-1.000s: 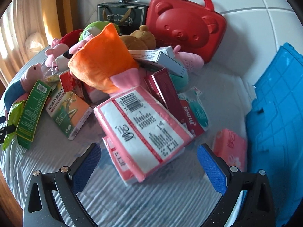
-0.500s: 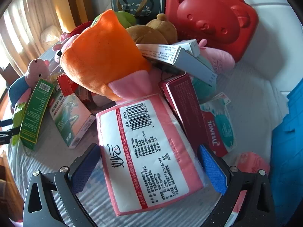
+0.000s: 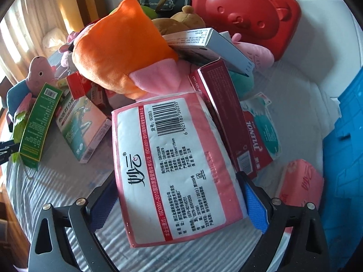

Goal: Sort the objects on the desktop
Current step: 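Grasp the white-and-pink tissue pack with the right tool while left reaches the green snack bag, then grasp the green snack bag with the left tool and lift it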

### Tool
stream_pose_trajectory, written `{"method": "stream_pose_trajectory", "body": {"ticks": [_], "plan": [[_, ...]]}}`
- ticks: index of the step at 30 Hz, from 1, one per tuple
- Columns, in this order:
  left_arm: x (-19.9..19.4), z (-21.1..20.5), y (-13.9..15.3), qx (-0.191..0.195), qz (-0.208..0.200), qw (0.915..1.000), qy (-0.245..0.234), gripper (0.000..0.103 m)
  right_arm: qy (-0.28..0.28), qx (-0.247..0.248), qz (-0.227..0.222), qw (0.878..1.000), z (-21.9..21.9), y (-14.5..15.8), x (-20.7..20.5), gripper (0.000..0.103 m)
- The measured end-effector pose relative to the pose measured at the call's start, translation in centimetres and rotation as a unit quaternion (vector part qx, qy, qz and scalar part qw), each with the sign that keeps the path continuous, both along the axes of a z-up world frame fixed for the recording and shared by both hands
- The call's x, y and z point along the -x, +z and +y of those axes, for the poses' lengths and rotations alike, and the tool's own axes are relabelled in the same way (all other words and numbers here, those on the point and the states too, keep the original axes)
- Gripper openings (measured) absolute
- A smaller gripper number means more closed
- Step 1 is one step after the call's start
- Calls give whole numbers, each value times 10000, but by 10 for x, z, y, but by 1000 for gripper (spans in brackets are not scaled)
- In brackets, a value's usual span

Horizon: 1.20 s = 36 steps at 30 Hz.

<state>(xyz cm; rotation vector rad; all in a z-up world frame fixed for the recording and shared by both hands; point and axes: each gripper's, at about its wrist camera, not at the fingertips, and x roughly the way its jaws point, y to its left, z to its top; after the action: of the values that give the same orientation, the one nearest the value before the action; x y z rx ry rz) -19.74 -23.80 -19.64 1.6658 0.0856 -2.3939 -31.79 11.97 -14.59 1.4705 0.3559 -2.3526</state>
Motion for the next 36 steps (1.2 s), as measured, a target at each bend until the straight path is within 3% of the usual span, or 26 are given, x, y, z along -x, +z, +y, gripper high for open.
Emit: {"method": "stream_pose_trajectory", "body": {"ticks": [5, 7, 14, 20, 23, 25, 28, 36], "plan": [[-10, 5, 22, 70, 268, 9996, -60, 16, 75, -101, 107, 9999, -4, 6, -20, 96], [-16, 7, 36, 35, 480, 9988, -129, 1, 89, -89, 186, 9997, -3, 12, -26, 96], [-14, 1, 62, 50, 808, 9967, -111, 1, -149, 149, 421, 9989, 4, 37, -41, 96], [-25, -6, 44, -19, 361, 9989, -284, 4, -275, 241, 246, 9990, 9, 30, -57, 96], [-32, -2, 40, 207, 237, 9983, -489, 16, -339, 183, 134, 9992, 9, 20, -65, 96], [-32, -7, 38, 211, 194, 9982, -525, 41, -420, 227, 123, 9988, 9, 20, -72, 96], [-32, -14, 37, 115, 245, 9980, -576, 67, -556, 419, 109, 9975, 10, 22, -87, 96], [-7, -18, -9, -8, -289, 9843, -1744, 70, -877, 385, -260, 9951, -5, -8, -119, 96]]}}
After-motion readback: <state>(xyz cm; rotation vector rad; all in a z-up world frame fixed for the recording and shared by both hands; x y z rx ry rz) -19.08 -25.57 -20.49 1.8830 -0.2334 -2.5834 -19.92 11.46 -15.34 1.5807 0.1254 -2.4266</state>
